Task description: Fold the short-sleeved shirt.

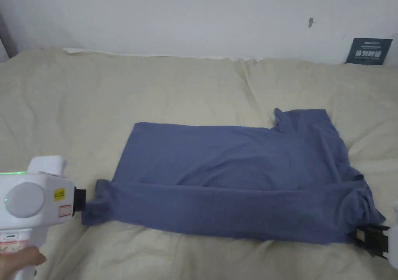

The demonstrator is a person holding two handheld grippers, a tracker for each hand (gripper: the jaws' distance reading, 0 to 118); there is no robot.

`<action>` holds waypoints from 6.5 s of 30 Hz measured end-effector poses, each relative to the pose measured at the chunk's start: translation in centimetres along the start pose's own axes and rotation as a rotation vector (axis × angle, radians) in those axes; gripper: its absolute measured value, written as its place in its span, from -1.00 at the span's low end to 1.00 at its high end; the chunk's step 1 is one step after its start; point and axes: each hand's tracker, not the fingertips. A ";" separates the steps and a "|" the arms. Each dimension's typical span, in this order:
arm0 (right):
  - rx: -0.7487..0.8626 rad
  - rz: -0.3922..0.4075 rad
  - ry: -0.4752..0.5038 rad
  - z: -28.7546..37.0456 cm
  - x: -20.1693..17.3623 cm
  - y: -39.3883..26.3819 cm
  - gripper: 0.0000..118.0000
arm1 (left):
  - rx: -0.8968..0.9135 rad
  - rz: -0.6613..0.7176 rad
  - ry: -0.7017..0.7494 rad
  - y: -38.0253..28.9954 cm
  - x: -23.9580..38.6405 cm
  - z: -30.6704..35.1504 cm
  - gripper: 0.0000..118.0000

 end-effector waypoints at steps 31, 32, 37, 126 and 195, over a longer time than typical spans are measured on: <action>0.014 0.019 0.015 3.0 -0.6 0.6 -0.82 | -0.054 0.020 -0.173 0.9 -0.5 -2.5 -0.93; 0.020 0.028 0.019 3.5 -0.7 0.6 -0.82 | -0.040 0.019 -0.169 0.9 -0.7 -1.8 -0.93; 0.037 0.079 0.013 6.5 -1.1 -0.2 -0.82 | -0.008 -0.049 -0.123 -0.3 -0.3 0.9 -0.93; -0.203 0.076 -0.039 -11.5 -1.1 21.8 -1.00 | -0.113 -0.020 -0.140 13.1 4.9 -11.3 0.86; 0.136 0.068 0.169 16.0 -2.2 -2.7 0.40 | 0.036 0.159 -0.268 -6.1 -3.3 8.7 0.71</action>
